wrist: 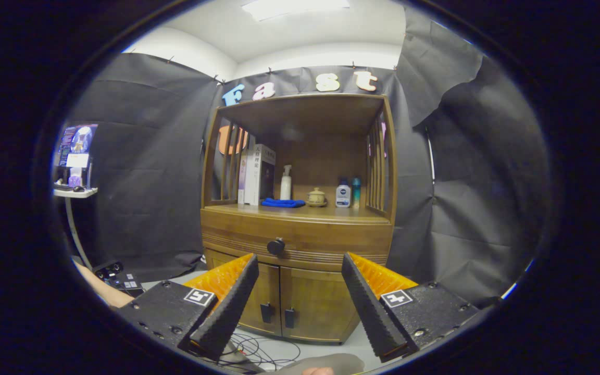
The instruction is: Pull open the drawer, take out the items inside it, and place them on the countertop above the cabinet.
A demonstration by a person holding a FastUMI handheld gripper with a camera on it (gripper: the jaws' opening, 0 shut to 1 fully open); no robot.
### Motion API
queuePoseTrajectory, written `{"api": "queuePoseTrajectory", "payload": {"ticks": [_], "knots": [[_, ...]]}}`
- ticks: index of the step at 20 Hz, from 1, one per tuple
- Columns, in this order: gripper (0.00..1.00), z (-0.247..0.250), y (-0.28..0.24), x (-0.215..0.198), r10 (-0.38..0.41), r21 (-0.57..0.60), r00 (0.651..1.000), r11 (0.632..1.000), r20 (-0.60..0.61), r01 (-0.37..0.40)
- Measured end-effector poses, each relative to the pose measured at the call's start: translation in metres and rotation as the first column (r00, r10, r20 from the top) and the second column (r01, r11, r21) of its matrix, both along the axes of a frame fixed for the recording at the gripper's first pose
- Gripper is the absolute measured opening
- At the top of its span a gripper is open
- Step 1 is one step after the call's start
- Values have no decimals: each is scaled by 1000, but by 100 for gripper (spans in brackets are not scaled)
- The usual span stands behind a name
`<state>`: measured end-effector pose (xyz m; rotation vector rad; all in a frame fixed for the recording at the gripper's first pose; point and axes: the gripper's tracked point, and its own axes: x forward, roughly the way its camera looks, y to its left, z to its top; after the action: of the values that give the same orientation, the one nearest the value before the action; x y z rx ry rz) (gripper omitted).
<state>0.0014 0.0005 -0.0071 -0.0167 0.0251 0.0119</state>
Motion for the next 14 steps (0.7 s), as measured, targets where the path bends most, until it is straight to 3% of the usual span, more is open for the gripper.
{"api": "queuePoseTrajectory", "payload": {"ticks": [9,14], "knots": [[100,-11,8,25,11,-14,1000,1000,-28,-11],[100,-5,43,88,38,-58,999,998,-24,-39]]}}
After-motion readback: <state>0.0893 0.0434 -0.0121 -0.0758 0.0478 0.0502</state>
